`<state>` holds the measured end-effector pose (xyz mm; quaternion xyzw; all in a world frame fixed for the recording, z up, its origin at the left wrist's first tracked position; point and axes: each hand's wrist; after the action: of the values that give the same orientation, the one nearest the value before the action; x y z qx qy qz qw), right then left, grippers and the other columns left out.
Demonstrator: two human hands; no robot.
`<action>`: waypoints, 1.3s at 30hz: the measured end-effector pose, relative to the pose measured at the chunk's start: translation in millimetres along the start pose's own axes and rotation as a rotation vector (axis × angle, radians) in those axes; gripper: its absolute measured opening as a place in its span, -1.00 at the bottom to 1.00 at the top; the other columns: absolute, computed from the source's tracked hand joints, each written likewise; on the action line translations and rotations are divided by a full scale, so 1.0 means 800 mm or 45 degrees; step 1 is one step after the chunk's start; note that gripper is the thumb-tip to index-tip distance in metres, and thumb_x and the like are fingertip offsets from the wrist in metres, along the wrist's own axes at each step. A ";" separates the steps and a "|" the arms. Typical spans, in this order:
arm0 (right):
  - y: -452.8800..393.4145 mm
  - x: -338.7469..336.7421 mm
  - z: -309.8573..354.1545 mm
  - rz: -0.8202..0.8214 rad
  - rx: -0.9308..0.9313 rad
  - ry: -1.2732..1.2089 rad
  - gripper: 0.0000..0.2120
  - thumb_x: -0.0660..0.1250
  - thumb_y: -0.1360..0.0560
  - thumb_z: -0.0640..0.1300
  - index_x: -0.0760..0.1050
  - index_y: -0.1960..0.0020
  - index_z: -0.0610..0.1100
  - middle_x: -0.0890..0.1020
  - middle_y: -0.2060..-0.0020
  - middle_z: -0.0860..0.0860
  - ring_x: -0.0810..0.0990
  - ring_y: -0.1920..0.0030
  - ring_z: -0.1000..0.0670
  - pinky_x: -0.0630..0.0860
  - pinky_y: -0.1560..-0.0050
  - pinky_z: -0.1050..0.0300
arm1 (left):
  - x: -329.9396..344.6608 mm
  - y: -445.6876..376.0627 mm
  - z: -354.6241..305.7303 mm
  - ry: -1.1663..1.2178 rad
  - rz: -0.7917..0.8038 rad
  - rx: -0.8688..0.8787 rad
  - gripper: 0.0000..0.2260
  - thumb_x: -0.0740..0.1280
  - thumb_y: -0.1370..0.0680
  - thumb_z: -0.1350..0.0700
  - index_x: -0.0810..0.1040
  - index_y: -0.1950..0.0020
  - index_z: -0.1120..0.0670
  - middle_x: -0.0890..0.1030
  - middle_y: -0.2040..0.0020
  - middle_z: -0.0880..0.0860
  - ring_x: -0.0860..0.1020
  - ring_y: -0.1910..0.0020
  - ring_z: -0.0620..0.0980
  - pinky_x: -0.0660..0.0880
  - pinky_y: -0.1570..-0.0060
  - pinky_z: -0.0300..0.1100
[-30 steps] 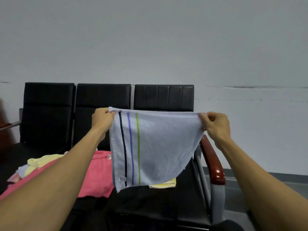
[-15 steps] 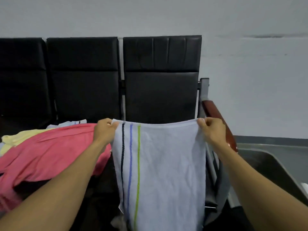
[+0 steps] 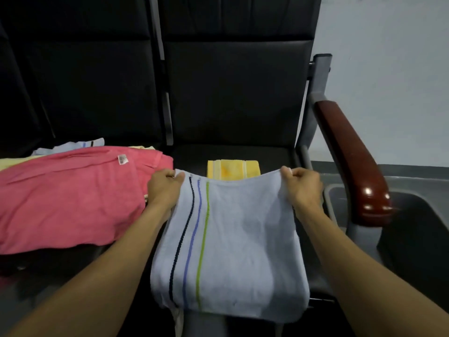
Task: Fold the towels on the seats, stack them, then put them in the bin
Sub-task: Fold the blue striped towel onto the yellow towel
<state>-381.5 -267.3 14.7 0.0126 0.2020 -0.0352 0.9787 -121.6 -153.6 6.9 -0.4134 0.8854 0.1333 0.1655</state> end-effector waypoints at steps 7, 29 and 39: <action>0.045 0.039 -0.016 0.331 0.288 -0.264 -0.74 0.41 -0.56 -0.02 0.53 0.21 -0.17 0.60 0.41 -0.08 0.56 0.39 -0.04 0.50 0.30 0.08 | 0.045 0.052 0.005 0.084 0.264 -0.088 -0.86 0.40 -0.55 0.19 0.54 0.21 0.10 0.65 0.16 0.21 0.64 0.17 0.15 0.64 0.09 0.25; 0.049 0.075 -0.016 0.939 -0.016 0.084 -0.63 0.25 -0.46 -0.46 0.69 0.13 -0.06 0.72 0.13 -0.02 0.69 0.06 -0.03 0.69 0.07 0.08 | 0.077 0.058 0.021 -0.023 0.537 0.112 -0.62 0.57 -0.39 -0.17 0.54 0.19 0.10 0.56 0.36 -0.02 0.50 0.35 -0.09 0.52 0.28 -0.11; 0.025 0.070 -0.030 0.894 -0.427 0.770 -0.51 0.26 -0.54 -0.33 0.29 -0.30 0.15 0.50 -0.09 -0.05 0.58 0.03 -0.15 0.62 0.09 -0.12 | 0.075 0.073 0.024 -0.390 0.770 0.287 -0.72 0.50 -0.42 0.24 0.39 0.29 0.07 0.38 0.42 -0.10 0.31 0.49 -0.20 0.23 0.45 -0.35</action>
<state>-338.0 -250.0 -29.5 -0.0681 0.4633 0.3349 0.8176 -199.6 -151.0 -28.7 -0.0870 0.9418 0.1383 0.2939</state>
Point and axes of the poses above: each hand's wrist, its own y-axis away from the middle knuckle, its own x-axis out of the palm, z = x × y
